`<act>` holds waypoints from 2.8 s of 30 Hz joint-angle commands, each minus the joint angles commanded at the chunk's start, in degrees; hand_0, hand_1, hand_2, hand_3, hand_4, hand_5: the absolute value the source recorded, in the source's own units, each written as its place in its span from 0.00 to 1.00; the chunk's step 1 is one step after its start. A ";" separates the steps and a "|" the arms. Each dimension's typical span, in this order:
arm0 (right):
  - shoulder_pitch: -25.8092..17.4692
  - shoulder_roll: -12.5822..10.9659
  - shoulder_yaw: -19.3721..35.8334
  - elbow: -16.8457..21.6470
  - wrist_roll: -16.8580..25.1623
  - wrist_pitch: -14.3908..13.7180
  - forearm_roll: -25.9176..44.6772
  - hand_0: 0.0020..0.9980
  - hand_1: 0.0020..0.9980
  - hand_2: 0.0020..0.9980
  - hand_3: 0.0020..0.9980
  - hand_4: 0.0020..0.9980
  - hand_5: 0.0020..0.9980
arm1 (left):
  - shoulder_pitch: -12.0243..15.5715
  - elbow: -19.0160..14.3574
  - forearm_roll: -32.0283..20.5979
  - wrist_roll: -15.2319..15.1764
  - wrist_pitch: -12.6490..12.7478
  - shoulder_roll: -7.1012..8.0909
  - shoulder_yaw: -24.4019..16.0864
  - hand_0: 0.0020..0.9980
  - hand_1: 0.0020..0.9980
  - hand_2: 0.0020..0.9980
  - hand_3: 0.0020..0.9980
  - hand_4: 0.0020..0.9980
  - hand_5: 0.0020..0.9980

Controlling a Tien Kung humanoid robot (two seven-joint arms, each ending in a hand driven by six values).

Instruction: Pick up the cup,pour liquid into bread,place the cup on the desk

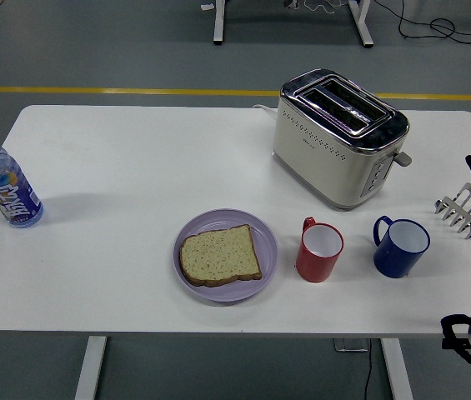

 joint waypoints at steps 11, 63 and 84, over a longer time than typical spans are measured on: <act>-0.43 0.40 2.21 -4.24 -3.78 1.43 -1.53 0.83 0.74 0.78 0.76 0.87 0.40 | 0.34 0.03 1.79 0.63 0.02 -0.05 -0.97 0.69 0.69 0.70 0.55 0.25 1.00; -0.31 2.61 4.51 -11.79 -6.89 4.67 -1.19 0.70 0.58 0.63 0.63 0.77 0.31 | -0.17 -0.03 1.04 0.37 0.04 -0.06 -0.53 0.69 0.69 0.70 0.55 0.25 1.00; -0.48 2.72 4.82 -11.72 -7.32 4.63 -1.46 0.70 0.57 0.63 0.62 0.76 0.28 | -0.10 -0.03 1.76 0.63 0.02 -0.15 -0.88 0.69 0.69 0.70 0.55 0.25 1.00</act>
